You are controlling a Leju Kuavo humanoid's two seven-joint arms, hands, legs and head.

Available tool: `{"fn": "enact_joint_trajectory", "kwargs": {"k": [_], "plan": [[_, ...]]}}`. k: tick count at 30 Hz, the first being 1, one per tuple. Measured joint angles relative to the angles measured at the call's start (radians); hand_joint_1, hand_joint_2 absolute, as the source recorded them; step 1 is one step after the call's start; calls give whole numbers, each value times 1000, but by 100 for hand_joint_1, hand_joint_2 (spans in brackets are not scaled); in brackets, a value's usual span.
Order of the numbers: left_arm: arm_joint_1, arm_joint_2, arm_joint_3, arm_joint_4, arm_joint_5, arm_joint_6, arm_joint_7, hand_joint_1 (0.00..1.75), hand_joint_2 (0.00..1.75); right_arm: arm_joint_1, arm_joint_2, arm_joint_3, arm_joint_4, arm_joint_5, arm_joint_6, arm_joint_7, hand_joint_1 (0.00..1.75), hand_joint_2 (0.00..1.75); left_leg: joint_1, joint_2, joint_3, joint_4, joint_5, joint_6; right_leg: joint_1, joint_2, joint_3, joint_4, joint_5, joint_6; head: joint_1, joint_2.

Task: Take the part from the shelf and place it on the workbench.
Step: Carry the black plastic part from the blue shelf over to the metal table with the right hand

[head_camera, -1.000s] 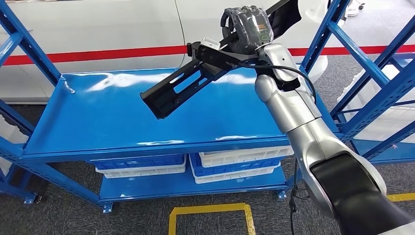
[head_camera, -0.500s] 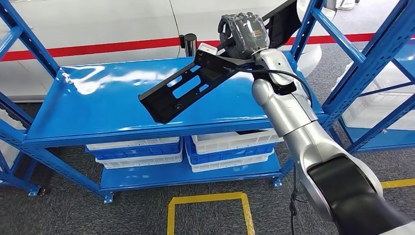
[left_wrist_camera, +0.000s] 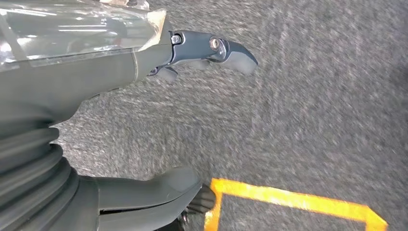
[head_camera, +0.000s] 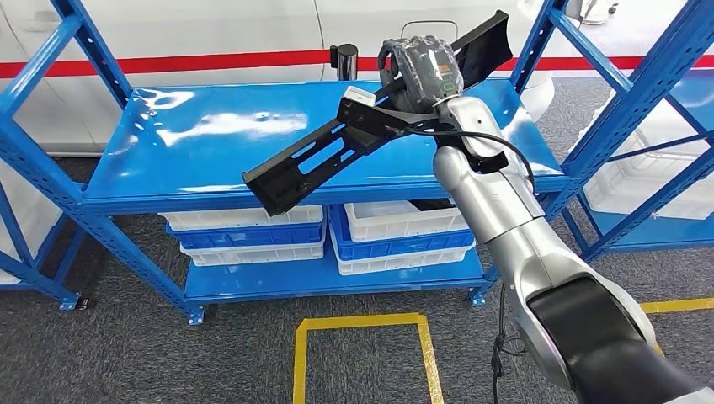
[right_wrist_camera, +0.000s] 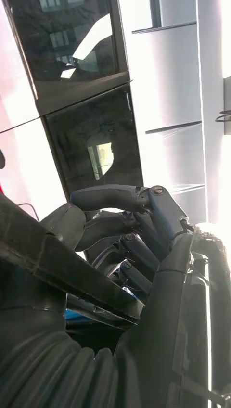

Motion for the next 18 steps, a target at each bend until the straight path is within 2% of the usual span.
{"fn": "enact_joint_trajectory", "kwargs": {"k": [1,2,3,4,5,6,8,9,10,11,12,13,14,15,16,17,18], "plan": [[1,1,0,0,-1,1,1,0,175,6,-3,-4,-3,2,0,2,175,175,-1,1,-16,0,13,6,1,0,-21,72,-47,-7,1,0],[3,1,0,0,-4,2,2,0,175,14,-7,-8,-7,3,-1,4,175,175,-3,1,-32,0,25,8,2,1,-34,141,-78,-7,1,0],[6,1,0,0,-6,3,3,0,175,24,-12,-12,-12,4,-1,6,175,175,-5,1,-47,1,37,9,3,1,-36,190,-91,-2,1,0],[9,0,0,0,-8,3,3,0,175,34,-16,-15,-16,5,-2,8,175,175,-7,1,-62,1,49,10,6,1,-22,208,-85,5,1,0],[12,0,0,0,-9,3,3,0,175,42,-19,-17,-21,6,-2,9,175,175,-11,0,-76,2,61,9,9,1,11,188,-67,10,1,0],[14,-1,0,0,-9,3,3,0,175,46,-21,-19,-27,6,-2,9,175,175,-13,0,-89,2,73,9,13,1,60,135,-52,10,1,0],[16,-4,0,0,-9,3,3,0,175,49,-22,-24,-42,6,-2,9,175,175,-20,1,-109,3,95,4,25,1,179,-20,-60,-8,0,0],[16,-5,0,0,-10,3,3,0,175,49,-22,-26,-48,7,-3,9,175,175,-21,1,-114,1,107,0,31,1,216,-79,-72,-16,0,0],[17,-6,0,0,-10,3,3,0,175,49,-22,-29,-53,7,-4,9,175,175,-21,2,-116,-2,118,-5,35,1,234,-115,-81,-21,-1,0],[17,-5,0,0,-10,3,4,0,175,50,-22,-30,-55,7,-5,9,175,175,-21,3,-117,-8,129,-11,35,1,230,-127,-77,-24,-2,0],[18,-4,0,0,-10,3,4,0,175,51,-22,-31,-56,6,-5,9,175,175,-19,2,-120,-9,131,-17,27,-1,224,-129,-65,-28,-2,0],[20,-3,0,1,-10,3,4,0,175,51,-22,-32,-56,6,-5,10,175,175,-16,1,-128,1,114,-23,20,-2,218,-133,-52,-37,-2,0],[21,-2,0,1,-10,3,4,0,175,52,-21,-32,-58,7,-5,10,175,175,-14,-1,-139,27,76,-29,11,-4,210,-136,-37,-45,-3,0],[23,-1,0,1,-10,4,4,0,175,51,-20,-31,-59,7,-5,10,175,175,-9,-2,-154,75,24,-35,5,-6,200,-137,-21,-52,-4,0],[24,-1,0,1,-11,4,4,0,175,51,-20,-31,-60,7,-5,10,175,175,-4,-1,-170,140,-31,-43,5,-6,184,-137,-7,-56,-5,0],[24,0,0,1,-11,4,4,0,175,52,-19,-31,-61,7,-5,10,175,175,2,-1,-183,208,-70,-52,4,-7,169,-137,6,-54,-6,0],[24,1,0,1,-11,5,4,0,175,54,-19,-31,-61,7,-5,10,175,175,9,-1,-188,264,-84,-60,2,-7,153,-136,19,-50,-6,0]]}}
